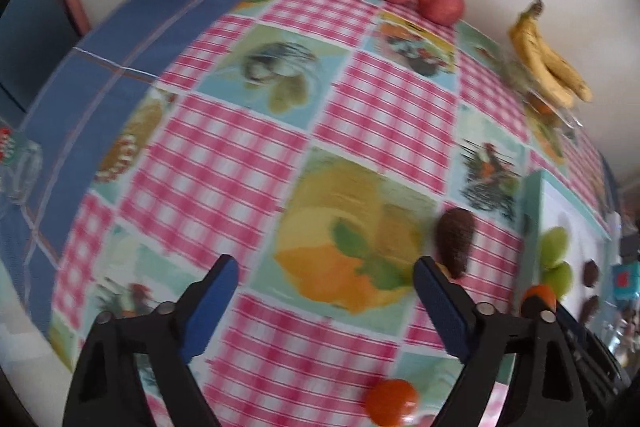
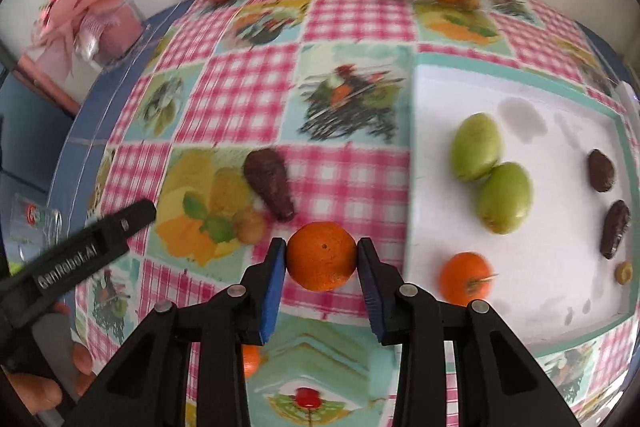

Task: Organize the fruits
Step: 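Grasp an orange with the right tool while the left tool grasps a small brown kiwi, then carry the orange and kiwi into the white tray and open both tools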

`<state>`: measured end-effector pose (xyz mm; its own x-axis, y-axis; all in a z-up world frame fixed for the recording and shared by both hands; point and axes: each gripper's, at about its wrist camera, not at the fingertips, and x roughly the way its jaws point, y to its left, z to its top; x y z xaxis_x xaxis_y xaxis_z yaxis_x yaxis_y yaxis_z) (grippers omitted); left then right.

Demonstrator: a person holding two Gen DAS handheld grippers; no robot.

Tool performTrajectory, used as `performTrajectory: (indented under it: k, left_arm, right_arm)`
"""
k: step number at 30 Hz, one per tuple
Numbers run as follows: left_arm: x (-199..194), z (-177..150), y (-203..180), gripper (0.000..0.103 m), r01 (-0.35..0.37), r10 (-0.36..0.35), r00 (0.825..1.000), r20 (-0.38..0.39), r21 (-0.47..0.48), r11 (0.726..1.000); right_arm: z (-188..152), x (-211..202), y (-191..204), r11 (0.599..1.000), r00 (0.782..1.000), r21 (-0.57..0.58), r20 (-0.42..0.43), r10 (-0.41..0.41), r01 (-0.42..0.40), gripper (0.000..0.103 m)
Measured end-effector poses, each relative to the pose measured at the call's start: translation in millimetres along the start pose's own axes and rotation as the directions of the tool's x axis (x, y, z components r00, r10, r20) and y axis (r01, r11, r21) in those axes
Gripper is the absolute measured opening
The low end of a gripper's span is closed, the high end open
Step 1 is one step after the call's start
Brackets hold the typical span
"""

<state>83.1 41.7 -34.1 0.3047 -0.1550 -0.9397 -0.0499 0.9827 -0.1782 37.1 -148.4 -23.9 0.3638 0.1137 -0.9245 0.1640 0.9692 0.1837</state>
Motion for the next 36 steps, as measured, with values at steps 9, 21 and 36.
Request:
performTrajectory:
  k: [9,21,36]
  left_arm:
    - [12.4,-7.1,-41.3,0.049,0.087,-0.080,0.995,-0.066,0.106,0.991]
    - [32.9,-10.8,-60.6,0.036,0.136,-0.121,0.985,-0.125,0.118,0.984]
    - [27.9,-10.7,-56.4,0.025,0.121,-0.112,0.990,-0.089,0.100,0.988]
  right_arm:
    - [4.7,-28.0,-32.0,0.997,0.997,0.083,0.076,-0.015,0.008,0.038]
    - [2.2,-34.3,-38.4,0.996,0.996,0.092,0.088,0.000,-0.008,0.038]
    - [0.8,-37.2,-47.6,0.993,0.995,0.116,0.094,0.011,-0.022,0.037]
